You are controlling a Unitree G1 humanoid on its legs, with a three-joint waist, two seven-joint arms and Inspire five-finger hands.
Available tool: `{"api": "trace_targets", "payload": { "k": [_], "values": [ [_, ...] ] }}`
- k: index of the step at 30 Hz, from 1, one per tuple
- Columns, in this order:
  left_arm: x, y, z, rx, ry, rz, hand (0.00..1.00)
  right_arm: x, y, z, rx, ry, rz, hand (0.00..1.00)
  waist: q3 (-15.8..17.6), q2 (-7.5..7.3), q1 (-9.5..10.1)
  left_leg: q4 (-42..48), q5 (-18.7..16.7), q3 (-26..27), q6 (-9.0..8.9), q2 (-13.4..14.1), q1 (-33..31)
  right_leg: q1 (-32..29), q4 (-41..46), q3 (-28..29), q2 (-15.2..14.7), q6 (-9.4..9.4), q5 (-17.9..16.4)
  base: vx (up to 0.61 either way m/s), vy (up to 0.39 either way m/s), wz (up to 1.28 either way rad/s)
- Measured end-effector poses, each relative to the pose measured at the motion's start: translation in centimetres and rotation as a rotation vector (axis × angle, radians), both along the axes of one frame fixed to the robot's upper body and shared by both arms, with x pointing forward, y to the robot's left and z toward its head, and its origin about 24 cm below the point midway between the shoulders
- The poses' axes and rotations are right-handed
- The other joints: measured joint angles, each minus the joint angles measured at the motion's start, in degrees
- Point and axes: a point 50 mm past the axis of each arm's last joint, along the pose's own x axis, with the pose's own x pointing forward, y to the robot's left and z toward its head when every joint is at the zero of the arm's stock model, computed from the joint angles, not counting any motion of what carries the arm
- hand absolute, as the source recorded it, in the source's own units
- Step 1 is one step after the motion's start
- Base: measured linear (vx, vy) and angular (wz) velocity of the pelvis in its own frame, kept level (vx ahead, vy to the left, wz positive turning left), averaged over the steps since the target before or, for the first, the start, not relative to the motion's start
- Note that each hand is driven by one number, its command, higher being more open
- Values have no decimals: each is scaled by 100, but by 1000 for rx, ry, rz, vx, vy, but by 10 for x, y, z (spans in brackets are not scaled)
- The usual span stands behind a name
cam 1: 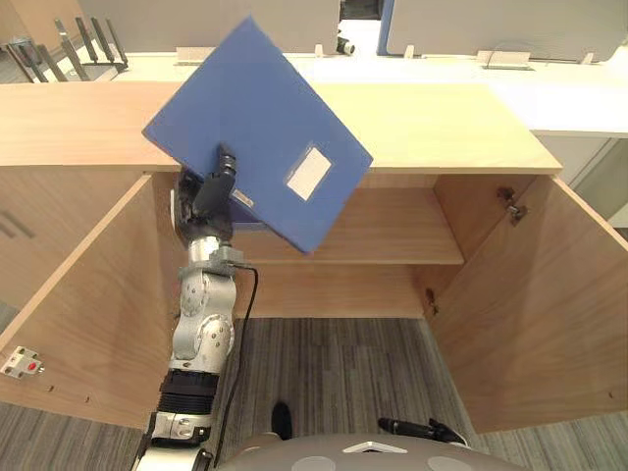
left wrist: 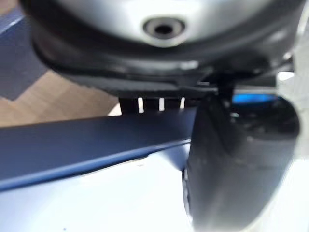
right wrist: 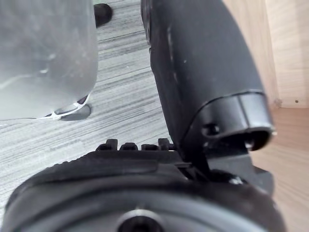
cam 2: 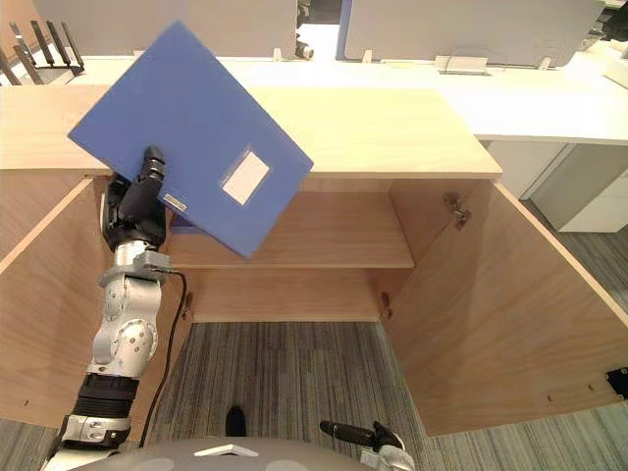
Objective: Walk over to the cabinet, pick up the folder, carry it to the office cabinet, place the folder inside the office cabinet, then close the office cabinet door
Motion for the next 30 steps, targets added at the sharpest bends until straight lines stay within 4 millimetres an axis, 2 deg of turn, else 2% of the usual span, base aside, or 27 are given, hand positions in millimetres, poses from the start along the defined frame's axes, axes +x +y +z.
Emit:
{"api": "trace_targets", "payload": {
  "k": [2,5,8,11,14,18,21,24,29,30],
  "values": [
    [0,-2,-1,-40,1,-21,0,4,3,1,4,-10,22,100,0,-26,5,1,1,-9,0,-22,12,30,-9,-14,1,20,12,46,-68,4],
    [0,-6,-1,-79,0,-50,0,21,8,7,3,-75,90,100,1,-24,-3,14,6,34,2,-18,12,19,-22,41,-3,37,25,32,-56,-6],
    [-2,-13,4,-114,-24,-89,0,58,16,29,50,-295,46,100,-5,-2,-25,26,18,85,11,34,6,-36,-18,162,1,49,39,-8,-47,-18],
    [-9,-16,16,-134,-86,-120,0,88,13,57,88,-504,-37,100,-8,27,-79,25,28,141,-2,107,-1,-114,23,225,35,27,60,-53,-27,-16],
    [-18,-15,22,-151,-127,-131,0,106,2,83,97,-664,-147,100,-23,110,-160,18,32,139,-4,133,-5,-157,103,228,58,25,60,-78,-22,-2],
    [-26,-6,25,-169,-159,-97,0,120,-17,118,84,-873,-301,100,-17,225,-164,3,-5,127,-45,150,-10,-187,115,229,96,11,65,-96,-2,0],
    [-32,6,23,-212,-166,-51,0,127,-21,138,97,-983,-361,100,-19,238,-164,4,5,140,-38,160,-12,-199,101,246,101,-27,43,-58,1,-4],
    [-35,12,21,-210,-163,-26,0,133,-22,157,111,-1086,-401,100,-22,236,-158,15,19,146,-21,152,-27,-216,89,251,97,21,83,-11,-1,0],
    [-38,15,17,-208,-153,-15,0,146,-24,187,124,-1237,-414,100,-25,233,-157,28,52,186,21,116,-51,-248,82,315,94,40,126,6,-4,-4],
    [-38,15,17,-207,-154,-16,0,149,-26,199,115,-1295,-420,100,-27,233,-159,29,54,180,23,105,-53,-246,82,315,92,41,127,0,0,0]
  ]
}}
